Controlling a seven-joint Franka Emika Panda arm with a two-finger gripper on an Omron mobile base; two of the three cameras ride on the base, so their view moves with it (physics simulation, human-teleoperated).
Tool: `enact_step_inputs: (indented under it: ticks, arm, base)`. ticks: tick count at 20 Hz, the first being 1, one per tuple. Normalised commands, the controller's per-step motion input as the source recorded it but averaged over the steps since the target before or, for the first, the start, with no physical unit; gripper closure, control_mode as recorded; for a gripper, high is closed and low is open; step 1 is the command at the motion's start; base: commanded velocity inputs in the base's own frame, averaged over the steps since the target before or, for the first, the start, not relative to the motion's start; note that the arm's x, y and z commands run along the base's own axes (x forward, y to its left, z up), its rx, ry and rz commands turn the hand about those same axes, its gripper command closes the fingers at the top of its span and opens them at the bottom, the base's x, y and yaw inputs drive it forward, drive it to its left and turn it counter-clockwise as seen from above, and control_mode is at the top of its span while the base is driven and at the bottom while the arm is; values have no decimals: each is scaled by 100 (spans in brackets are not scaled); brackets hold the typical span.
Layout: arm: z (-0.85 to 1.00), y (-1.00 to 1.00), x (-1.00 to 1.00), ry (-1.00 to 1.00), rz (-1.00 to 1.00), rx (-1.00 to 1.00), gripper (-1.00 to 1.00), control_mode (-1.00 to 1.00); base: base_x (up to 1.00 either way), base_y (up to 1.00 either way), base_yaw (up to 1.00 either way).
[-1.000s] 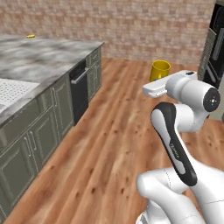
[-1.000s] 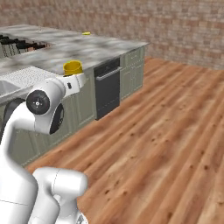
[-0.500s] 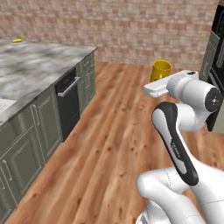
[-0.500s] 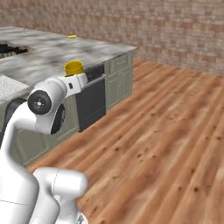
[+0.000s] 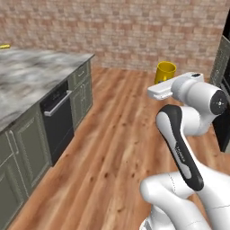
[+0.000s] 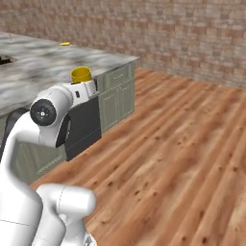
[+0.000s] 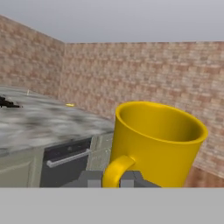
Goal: Open the cabinet directly in front. Then move the wine and the mug to the dining counter with the candle on it.
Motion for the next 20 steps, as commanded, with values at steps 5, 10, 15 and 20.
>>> enact_step_inputs:
  ticks: [5, 10, 15, 20]
  arm:
    - [0, 0, 0, 0, 0, 0, 100, 100]
    - [0, 0, 0, 0, 0, 0, 100, 100]
    - [0, 0, 0, 0, 0, 0, 100, 100]
    - [0, 0, 0, 0, 0, 0, 100, 100]
  base:
    - [100, -10, 0]
    - [100, -17, 0]
    - [100, -24, 0]
    - [100, -24, 0]
